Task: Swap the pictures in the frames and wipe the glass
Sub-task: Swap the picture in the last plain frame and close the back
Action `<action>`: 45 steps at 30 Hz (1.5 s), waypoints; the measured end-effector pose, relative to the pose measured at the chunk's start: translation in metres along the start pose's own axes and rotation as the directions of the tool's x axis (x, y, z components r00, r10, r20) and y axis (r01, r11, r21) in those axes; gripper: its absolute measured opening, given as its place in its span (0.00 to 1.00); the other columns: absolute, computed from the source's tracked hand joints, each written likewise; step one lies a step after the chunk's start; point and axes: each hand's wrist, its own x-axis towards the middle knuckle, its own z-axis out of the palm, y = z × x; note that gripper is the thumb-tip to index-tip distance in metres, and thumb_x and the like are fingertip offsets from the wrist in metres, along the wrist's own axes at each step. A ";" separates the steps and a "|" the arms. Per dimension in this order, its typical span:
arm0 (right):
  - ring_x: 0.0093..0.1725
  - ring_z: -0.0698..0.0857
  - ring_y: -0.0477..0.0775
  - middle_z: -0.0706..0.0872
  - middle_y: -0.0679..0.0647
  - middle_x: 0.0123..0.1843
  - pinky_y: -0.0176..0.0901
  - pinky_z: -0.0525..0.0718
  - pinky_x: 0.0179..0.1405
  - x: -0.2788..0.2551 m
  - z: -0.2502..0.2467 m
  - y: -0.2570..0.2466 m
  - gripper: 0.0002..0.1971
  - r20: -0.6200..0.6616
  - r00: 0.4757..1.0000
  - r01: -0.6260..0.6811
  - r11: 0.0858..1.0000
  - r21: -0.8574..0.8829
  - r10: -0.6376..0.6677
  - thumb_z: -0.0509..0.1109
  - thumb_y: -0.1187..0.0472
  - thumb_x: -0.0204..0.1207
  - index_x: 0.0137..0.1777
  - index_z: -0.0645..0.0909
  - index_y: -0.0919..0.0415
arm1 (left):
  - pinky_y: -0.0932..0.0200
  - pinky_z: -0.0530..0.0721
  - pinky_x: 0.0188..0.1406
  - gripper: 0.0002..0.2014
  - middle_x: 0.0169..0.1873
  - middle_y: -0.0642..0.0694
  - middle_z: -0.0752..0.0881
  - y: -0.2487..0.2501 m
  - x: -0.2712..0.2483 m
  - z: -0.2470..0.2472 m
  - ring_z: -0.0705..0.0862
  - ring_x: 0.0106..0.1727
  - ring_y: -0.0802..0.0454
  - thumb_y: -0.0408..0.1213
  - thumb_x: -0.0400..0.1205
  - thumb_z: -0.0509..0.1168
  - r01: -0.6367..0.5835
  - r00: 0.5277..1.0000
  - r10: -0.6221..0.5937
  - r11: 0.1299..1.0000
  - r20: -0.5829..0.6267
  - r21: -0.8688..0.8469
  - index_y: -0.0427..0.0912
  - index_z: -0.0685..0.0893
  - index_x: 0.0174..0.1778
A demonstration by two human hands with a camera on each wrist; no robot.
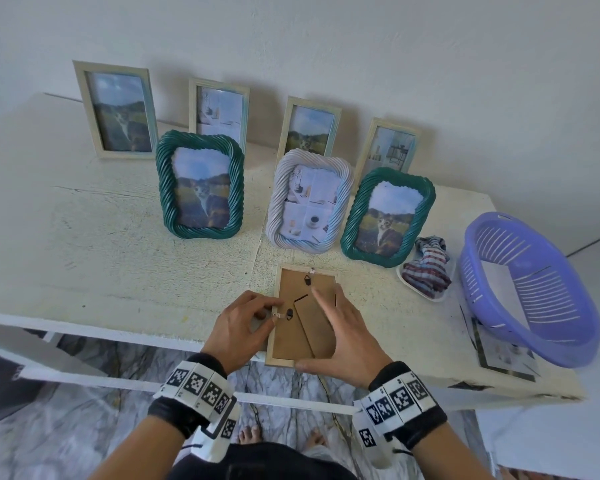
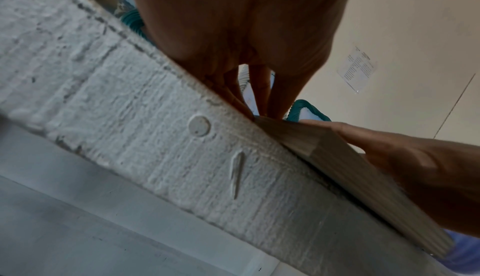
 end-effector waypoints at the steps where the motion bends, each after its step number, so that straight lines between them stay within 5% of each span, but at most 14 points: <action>1: 0.84 0.39 0.52 0.31 0.52 0.85 0.56 0.56 0.79 0.000 0.003 0.001 0.61 -0.004 1.000 0.001 1.000 -0.014 -0.001 0.76 0.28 0.57 0.81 0.35 0.31 | 0.65 0.84 0.46 0.18 0.48 0.58 0.82 0.001 0.000 0.000 0.84 0.46 0.63 0.55 0.76 0.62 -0.001 1.000 0.001 1.000 0.002 -0.002 0.54 0.87 0.57; 15: 0.84 0.38 0.52 0.30 0.50 0.85 0.53 0.52 0.81 0.003 0.020 0.009 0.48 -0.107 0.994 0.018 1.000 0.009 -0.017 0.70 0.37 0.71 0.83 0.43 0.37 | 0.68 0.82 0.45 0.19 0.48 0.57 0.82 0.004 0.000 -0.001 0.83 0.46 0.64 0.56 0.76 0.60 0.004 1.000 -0.004 1.000 0.010 0.005 0.53 0.87 0.57; 20: 0.84 0.41 0.53 0.34 0.50 0.86 0.56 0.52 0.82 0.002 0.018 0.007 0.46 -0.111 0.994 0.011 0.996 0.083 -0.001 0.69 0.38 0.71 0.82 0.43 0.34 | 0.57 0.82 0.55 0.22 0.64 0.52 0.78 0.002 -0.003 0.001 0.83 0.55 0.56 0.56 0.77 0.58 0.016 1.000 -0.017 0.998 0.018 0.060 0.52 0.84 0.63; 23: 0.85 0.48 0.52 0.42 0.48 0.87 0.63 0.57 0.81 0.001 0.017 0.008 0.42 -0.140 0.990 0.011 0.972 0.236 0.023 0.60 0.32 0.70 0.81 0.45 0.31 | 0.49 0.81 0.62 0.23 0.65 0.51 0.80 0.008 -0.002 0.000 0.81 0.58 0.50 0.53 0.79 0.58 0.016 0.999 -0.019 0.997 0.038 0.078 0.49 0.82 0.67; 28: 0.84 0.44 0.44 0.45 0.44 0.86 0.59 0.58 0.82 0.005 0.015 0.001 0.37 -0.174 0.982 -0.017 0.954 0.300 0.072 0.58 0.36 0.73 0.82 0.48 0.33 | 0.61 0.77 0.58 0.23 0.58 0.54 0.81 0.023 0.000 -0.002 0.80 0.59 0.58 0.55 0.77 0.61 0.139 0.990 -0.136 0.986 0.033 -0.091 0.54 0.80 0.67; 32: 0.80 0.56 0.36 0.57 0.40 0.84 0.27 0.62 0.73 0.002 0.005 -0.001 0.36 -0.159 0.984 0.015 0.852 0.524 0.080 0.66 0.41 0.77 0.82 0.54 0.37 | 0.67 0.80 0.51 0.15 0.60 0.52 0.81 0.040 0.007 -0.008 0.83 0.59 0.60 0.48 0.83 0.65 0.261 0.964 -0.262 0.895 0.045 -0.361 0.56 0.80 0.65; 37: 0.73 0.71 0.34 0.72 0.36 0.76 0.40 0.72 0.72 -0.008 -0.016 0.000 0.36 -0.249 0.958 0.030 0.808 0.588 0.146 0.63 0.29 0.71 0.78 0.66 0.39 | 0.52 0.88 0.51 0.10 0.53 0.46 0.87 0.082 0.019 -0.009 0.89 0.54 0.48 0.42 0.86 0.63 0.234 0.953 -0.304 0.751 -0.009 -0.618 0.46 0.83 0.61; 38: 0.68 0.75 0.34 0.76 0.38 0.72 0.43 0.78 0.68 -0.012 -0.022 -0.001 0.32 -0.281 0.944 0.033 0.801 0.598 0.171 0.63 0.30 0.73 0.75 0.69 0.40 | 0.51 0.89 0.51 0.11 0.54 0.43 0.87 0.092 0.020 -0.008 0.89 0.54 0.46 0.42 0.86 0.63 0.233 0.954 -0.297 0.691 0.024 -0.684 0.44 0.82 0.61; 41: 0.53 0.84 0.33 0.85 0.45 0.60 0.31 0.84 0.45 -0.026 -0.045 -0.002 0.22 -0.308 0.926 0.040 0.754 0.656 0.220 0.64 0.43 0.78 0.71 0.74 0.44 | 0.49 0.88 0.56 0.14 0.57 0.39 0.87 0.111 0.027 0.001 0.89 0.55 0.42 0.43 0.86 0.61 0.251 0.963 -0.230 0.557 0.143 -0.791 0.40 0.81 0.63; 43: 0.49 0.86 0.37 0.87 0.47 0.54 0.32 0.83 0.44 -0.032 -0.055 0.007 0.16 -0.333 0.913 0.021 0.787 0.616 0.237 0.67 0.50 0.79 0.66 0.78 0.49 | 0.50 0.87 0.57 0.12 0.56 0.40 0.87 0.109 0.032 0.011 0.89 0.55 0.44 0.39 0.88 0.59 0.267 0.962 -0.216 0.619 0.167 -0.739 0.40 0.82 0.62; 45: 0.50 0.87 0.46 0.89 0.49 0.51 0.44 0.86 0.50 -0.034 -0.060 0.020 0.10 -0.367 0.894 0.006 0.813 0.583 0.256 0.67 0.59 0.81 0.62 0.81 0.53 | 0.54 0.85 0.54 0.09 0.53 0.46 0.88 0.098 0.035 0.022 0.89 0.54 0.50 0.37 0.87 0.60 0.260 0.966 -0.215 0.763 0.147 -0.592 0.44 0.83 0.59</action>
